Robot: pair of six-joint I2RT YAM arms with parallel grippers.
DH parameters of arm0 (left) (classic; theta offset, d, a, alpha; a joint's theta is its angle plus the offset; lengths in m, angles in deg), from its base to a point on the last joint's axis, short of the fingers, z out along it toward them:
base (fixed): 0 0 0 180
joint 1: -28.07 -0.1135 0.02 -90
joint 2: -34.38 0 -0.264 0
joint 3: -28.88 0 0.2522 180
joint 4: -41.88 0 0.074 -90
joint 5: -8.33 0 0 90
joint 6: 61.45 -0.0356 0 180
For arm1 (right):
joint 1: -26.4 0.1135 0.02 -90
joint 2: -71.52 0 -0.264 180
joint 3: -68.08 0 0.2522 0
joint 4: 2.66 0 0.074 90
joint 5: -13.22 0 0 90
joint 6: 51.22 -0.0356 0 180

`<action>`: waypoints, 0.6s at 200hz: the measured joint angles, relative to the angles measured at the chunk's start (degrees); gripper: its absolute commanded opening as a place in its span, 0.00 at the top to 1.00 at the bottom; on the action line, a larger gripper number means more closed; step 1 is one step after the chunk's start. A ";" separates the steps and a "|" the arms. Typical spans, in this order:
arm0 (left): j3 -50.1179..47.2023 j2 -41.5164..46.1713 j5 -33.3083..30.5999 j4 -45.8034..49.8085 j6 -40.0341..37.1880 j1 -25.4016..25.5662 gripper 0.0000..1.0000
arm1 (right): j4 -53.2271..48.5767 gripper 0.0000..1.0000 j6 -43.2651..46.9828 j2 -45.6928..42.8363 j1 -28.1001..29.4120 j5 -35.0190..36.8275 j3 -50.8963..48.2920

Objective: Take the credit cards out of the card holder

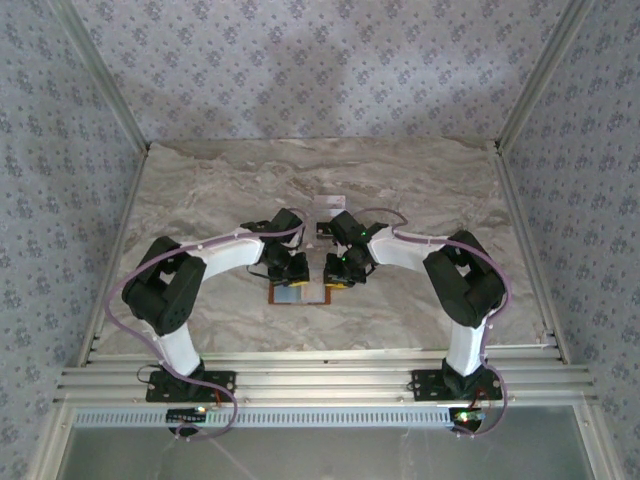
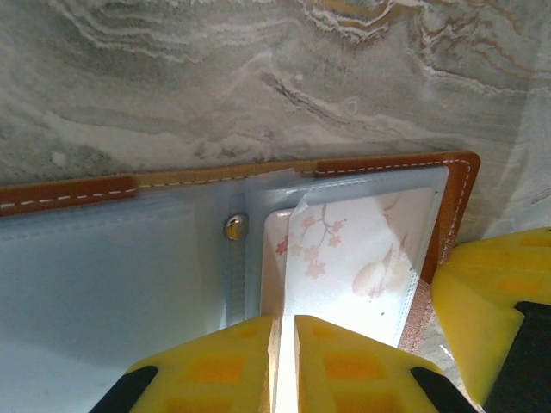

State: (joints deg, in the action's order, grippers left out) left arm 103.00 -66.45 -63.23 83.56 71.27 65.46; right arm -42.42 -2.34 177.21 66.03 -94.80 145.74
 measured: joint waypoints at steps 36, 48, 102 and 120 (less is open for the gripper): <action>-0.09 0.00 -0.44 0.13 0.00 0.00 0.84 | 0.00 0.76 0.00 -0.02 0.00 0.02 0.00; -0.15 0.02 -0.44 0.11 0.00 0.00 0.84 | 0.00 0.75 -0.02 -0.04 0.00 0.02 0.02; -0.22 0.04 -0.44 0.11 0.00 0.00 0.85 | -0.15 0.68 -0.15 -0.92 0.44 0.94 0.07; -0.70 0.44 -0.44 -0.07 0.00 0.00 0.84 | -0.57 0.66 -0.31 -0.96 0.90 1.29 0.46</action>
State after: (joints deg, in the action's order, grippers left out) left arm 102.30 -66.02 -63.67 83.50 71.27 65.46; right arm -42.98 -2.65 176.25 66.93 -93.51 146.20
